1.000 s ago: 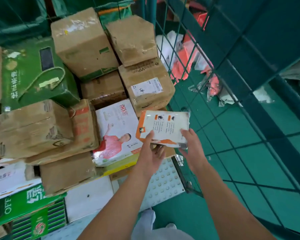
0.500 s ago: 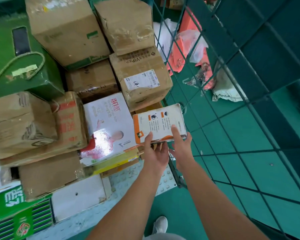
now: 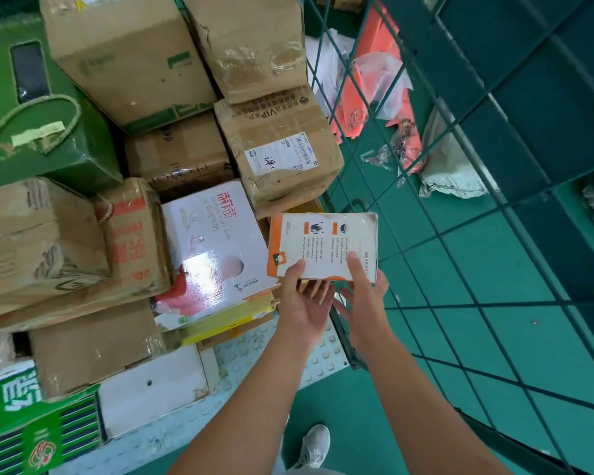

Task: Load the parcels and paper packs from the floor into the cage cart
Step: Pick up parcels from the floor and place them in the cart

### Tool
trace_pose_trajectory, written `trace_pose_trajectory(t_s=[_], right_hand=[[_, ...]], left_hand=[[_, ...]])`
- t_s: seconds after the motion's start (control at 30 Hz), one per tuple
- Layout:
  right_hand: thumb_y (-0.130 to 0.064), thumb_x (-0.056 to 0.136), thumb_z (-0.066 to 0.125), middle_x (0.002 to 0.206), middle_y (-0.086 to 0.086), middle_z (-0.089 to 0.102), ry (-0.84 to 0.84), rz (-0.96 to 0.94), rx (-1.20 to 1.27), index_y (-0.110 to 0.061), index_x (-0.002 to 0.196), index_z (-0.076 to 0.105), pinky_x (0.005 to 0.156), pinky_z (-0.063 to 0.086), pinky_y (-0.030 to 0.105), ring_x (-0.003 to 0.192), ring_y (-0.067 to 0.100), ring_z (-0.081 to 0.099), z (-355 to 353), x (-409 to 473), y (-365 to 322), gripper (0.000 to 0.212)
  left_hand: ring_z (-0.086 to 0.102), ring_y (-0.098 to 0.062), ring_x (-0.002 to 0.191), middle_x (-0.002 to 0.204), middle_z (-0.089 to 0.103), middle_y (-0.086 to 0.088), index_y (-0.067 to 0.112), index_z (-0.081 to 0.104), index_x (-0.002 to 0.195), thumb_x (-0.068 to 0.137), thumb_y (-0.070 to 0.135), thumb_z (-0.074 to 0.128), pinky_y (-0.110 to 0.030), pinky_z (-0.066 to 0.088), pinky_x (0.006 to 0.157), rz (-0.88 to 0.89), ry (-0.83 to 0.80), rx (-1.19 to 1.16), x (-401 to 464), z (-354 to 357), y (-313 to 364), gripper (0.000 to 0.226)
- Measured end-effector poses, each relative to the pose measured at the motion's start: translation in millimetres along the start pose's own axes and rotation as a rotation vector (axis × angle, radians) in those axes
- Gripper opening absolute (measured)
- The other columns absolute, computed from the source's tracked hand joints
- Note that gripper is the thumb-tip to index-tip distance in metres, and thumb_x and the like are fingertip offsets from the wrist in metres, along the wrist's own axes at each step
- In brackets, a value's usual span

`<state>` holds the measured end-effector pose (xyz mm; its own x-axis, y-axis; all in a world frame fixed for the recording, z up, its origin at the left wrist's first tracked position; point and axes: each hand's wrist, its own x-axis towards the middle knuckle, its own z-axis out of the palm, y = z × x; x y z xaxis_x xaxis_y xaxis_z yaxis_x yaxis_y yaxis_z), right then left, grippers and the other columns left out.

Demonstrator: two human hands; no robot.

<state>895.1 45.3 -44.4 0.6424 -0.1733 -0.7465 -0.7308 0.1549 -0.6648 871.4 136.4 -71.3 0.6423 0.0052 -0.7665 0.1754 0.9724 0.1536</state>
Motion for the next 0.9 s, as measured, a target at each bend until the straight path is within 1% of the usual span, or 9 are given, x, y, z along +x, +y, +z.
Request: trace_pose_trajectory(t_s=[0.13, 0.2, 0.3, 0.43, 0.53, 0.6, 0.73, 0.83, 0.9], right_hand=[[-0.06, 0.088, 0.07, 0.123, -0.009, 0.062, -0.086, -0.033, -0.053, -0.03, 0.143, 0.034, 0.106, 0.05, 0.048, 0.109, 0.006, 0.061, -12.2, -8.2, -3.9, 0.072], [-0.065, 0.082, 0.074, 0.13, -0.008, 0.063, -0.152, -0.062, -0.058, -0.034, 0.145, 0.035, 0.108, 0.047, 0.05, 0.118, 0.01, 0.062, -14.2, -11.3, -1.4, 0.08], [-0.07, 0.069, 0.077, 0.136, -0.007, 0.064, -0.258, -0.047, -0.013, -0.038, 0.148, 0.036, 0.108, 0.047, 0.053, 0.126, 0.014, 0.061, -3.8, -16.8, 5.8, 0.094], [-0.074, 0.081, 0.069, 0.14, -0.005, 0.064, -0.36, -0.087, 0.013, -0.042, 0.151, 0.037, 0.106, 0.049, 0.057, 0.132, 0.021, 0.059, 24.3, -20.4, 15.1, 0.084], [-0.073, 0.08, 0.07, 0.141, -0.003, 0.064, -0.318, -0.098, 0.072, -0.039, 0.154, 0.03, 0.104, 0.052, 0.056, 0.126, 0.021, 0.064, 39.0, -26.6, 19.7, 0.091], [-0.076, 0.074, 0.074, 0.138, -0.001, 0.065, -0.272, -0.096, 0.071, -0.04, 0.153, 0.028, 0.097, 0.057, 0.053, 0.121, 0.021, 0.067, 46.1, -32.9, 23.0, 0.098], [-0.057, 0.082, 0.069, 0.116, -0.002, 0.076, -0.345, -0.099, 0.04, -0.029, 0.15, 0.034, 0.074, 0.062, 0.038, 0.104, 0.019, 0.074, 58.4, -46.0, 23.6, 0.081], [-0.064, 0.077, 0.075, 0.117, 0.001, 0.076, -0.378, -0.116, -0.015, -0.029, 0.148, 0.039, 0.08, 0.063, 0.046, 0.106, 0.021, 0.074, 71.0, -52.8, 22.7, 0.086], [-0.076, 0.064, 0.081, 0.125, 0.003, 0.073, -0.408, -0.117, -0.071, -0.032, 0.15, 0.039, 0.092, 0.06, 0.054, 0.112, 0.024, 0.072, 85.1, -56.7, 17.4, 0.105]], left_hand=[[0.065, -0.026, 0.113, 0.108, 0.076, -0.006, 0.013, 0.065, 0.129, 0.072, 0.03, 0.082, -0.043, 0.047, 0.112, 0.087, -0.05, 0.22, 3.2, 4.6, 20.2, 0.062], [0.065, -0.024, 0.113, 0.114, 0.073, -0.007, 0.014, 0.062, 0.135, 0.068, 0.037, 0.082, -0.045, 0.05, 0.11, 0.118, -0.049, 0.325, 4.0, 6.5, 32.4, 0.074], [0.063, -0.022, 0.108, 0.109, 0.071, -0.005, 0.012, 0.063, 0.132, 0.075, 0.04, 0.079, -0.042, 0.051, 0.102, 0.157, 0.01, 0.383, -0.9, 7.3, 54.4, 0.066], [0.064, -0.016, 0.09, 0.1, 0.073, 0.001, 0.011, 0.059, 0.137, 0.069, 0.048, 0.078, -0.035, 0.05, 0.081, 0.201, -0.009, 0.49, -14.2, -1.4, 90.0, 0.08], [0.064, -0.011, 0.084, 0.086, 0.074, 0.006, 0.013, 0.062, 0.125, 0.075, 0.042, 0.073, -0.034, 0.046, 0.087, 0.216, 0.005, 0.547, -23.4, -5.5, 110.5, 0.058], [0.057, -0.003, 0.06, 0.07, 0.068, 0.011, 0.017, 0.059, 0.118, 0.088, 0.035, 0.068, -0.032, 0.041, 0.075, 0.236, 0.016, 0.545, -33.2, -7.1, 124.0, 0.036], [0.058, -0.001, 0.056, 0.084, 0.072, 0.009, 0.02, 0.061, 0.119, 0.098, 0.03, 0.062, -0.032, 0.041, 0.073, 0.291, 0.024, 0.552, -52.6, -12.7, 142.9, 0.023], [0.067, -0.005, 0.071, 0.098, 0.077, 0.006, 0.018, 0.062, 0.125, 0.1, 0.035, 0.06, -0.029, 0.046, 0.071, 0.311, 0.037, 0.533, -62.8, -21.0, 154.5, 0.03], [0.065, -0.005, 0.063, 0.081, 0.074, 0.009, 0.017, 0.061, 0.121, 0.1, 0.04, 0.059, -0.025, 0.046, 0.061, 0.318, 0.065, 0.511, -68.7, -25.5, 164.8, 0.031]])
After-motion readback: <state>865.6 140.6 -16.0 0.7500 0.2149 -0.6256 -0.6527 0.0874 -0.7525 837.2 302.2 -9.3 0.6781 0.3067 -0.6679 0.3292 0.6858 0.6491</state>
